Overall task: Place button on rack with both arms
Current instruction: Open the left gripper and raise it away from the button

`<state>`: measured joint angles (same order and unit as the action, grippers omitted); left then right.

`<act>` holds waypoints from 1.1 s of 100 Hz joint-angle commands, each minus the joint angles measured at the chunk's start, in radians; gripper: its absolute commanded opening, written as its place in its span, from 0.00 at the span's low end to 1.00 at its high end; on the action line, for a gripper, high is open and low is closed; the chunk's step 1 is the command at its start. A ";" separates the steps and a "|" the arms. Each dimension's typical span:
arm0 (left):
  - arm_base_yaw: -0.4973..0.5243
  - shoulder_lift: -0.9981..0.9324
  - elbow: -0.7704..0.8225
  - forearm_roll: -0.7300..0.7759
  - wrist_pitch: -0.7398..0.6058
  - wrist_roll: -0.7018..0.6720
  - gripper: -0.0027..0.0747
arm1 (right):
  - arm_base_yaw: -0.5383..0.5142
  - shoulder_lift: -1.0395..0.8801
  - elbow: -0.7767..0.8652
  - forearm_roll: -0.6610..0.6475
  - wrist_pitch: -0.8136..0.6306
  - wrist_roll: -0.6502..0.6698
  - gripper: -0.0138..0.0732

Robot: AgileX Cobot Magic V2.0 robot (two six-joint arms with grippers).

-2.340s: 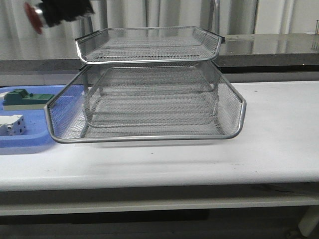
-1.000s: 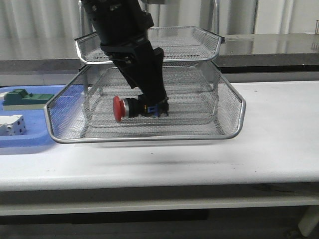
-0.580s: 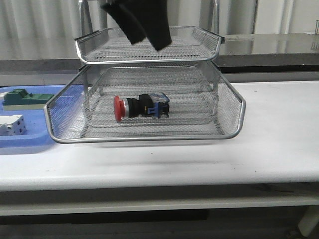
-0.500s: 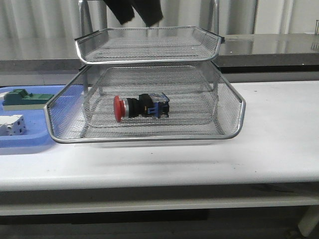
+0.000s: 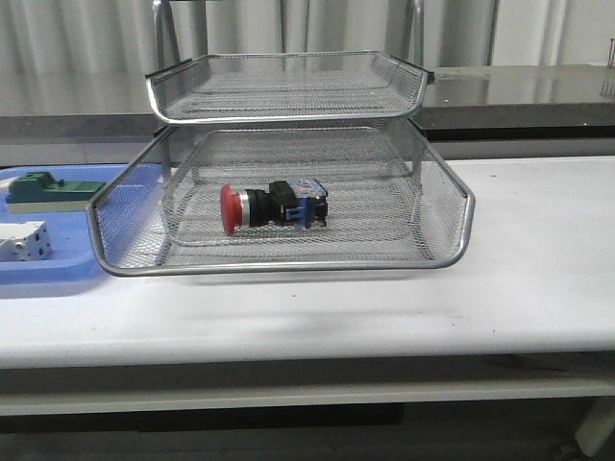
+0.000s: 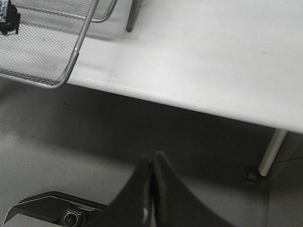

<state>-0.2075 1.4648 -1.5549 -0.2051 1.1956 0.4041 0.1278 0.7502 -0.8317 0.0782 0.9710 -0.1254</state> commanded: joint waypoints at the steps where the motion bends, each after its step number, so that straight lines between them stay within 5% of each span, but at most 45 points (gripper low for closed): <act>1: 0.031 -0.120 0.085 -0.023 -0.109 -0.036 0.64 | 0.002 -0.005 -0.035 -0.002 -0.047 0.000 0.09; 67: 0.080 -0.843 1.131 -0.056 -1.203 -0.059 0.63 | 0.002 -0.005 -0.035 -0.002 -0.045 0.000 0.09; 110: 0.080 -0.961 1.288 -0.073 -1.341 -0.059 0.63 | 0.002 -0.005 -0.035 -0.002 -0.044 0.000 0.09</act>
<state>-0.1312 0.5033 -0.2414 -0.2681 -0.0561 0.3550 0.1278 0.7502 -0.8317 0.0782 0.9710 -0.1251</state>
